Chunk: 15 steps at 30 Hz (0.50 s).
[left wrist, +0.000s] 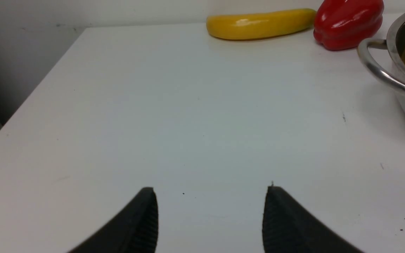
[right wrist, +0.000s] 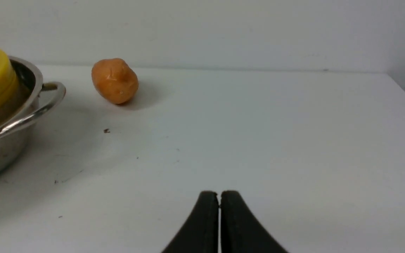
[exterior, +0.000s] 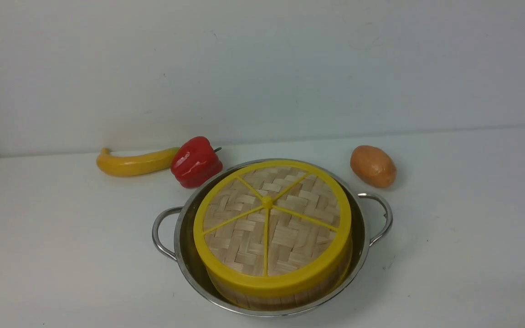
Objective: Place the steamer in the pot on the white table, and put the lid on the steamer.
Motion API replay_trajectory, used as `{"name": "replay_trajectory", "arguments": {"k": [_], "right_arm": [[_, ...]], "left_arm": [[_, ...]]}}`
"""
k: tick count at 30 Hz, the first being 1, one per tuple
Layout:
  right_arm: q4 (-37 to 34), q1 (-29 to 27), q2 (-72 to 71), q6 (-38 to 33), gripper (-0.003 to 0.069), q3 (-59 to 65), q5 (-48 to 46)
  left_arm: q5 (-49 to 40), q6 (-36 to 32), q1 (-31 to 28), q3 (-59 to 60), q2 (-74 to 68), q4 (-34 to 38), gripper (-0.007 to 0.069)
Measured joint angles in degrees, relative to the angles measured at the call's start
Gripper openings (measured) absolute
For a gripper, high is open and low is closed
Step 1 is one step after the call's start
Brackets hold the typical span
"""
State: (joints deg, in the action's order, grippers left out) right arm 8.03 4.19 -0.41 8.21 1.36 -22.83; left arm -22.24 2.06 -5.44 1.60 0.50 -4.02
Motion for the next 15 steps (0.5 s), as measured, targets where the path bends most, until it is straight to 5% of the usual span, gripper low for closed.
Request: {"name": "replay_trajectory", "arguments": {"k": [4,15], "right_arm": [[-3.94,0.00,0.00,-6.45,0.0013,0.00,-0.02],[-4.48,0.00,0.00,-7.28,0.0018,0.00,-0.06]], "left_arm": [[0.05,0.00,0.00,0.00,0.00,0.00,0.0379],[0.05,0.00,0.00,0.00,0.00,0.00,0.0379]]}}
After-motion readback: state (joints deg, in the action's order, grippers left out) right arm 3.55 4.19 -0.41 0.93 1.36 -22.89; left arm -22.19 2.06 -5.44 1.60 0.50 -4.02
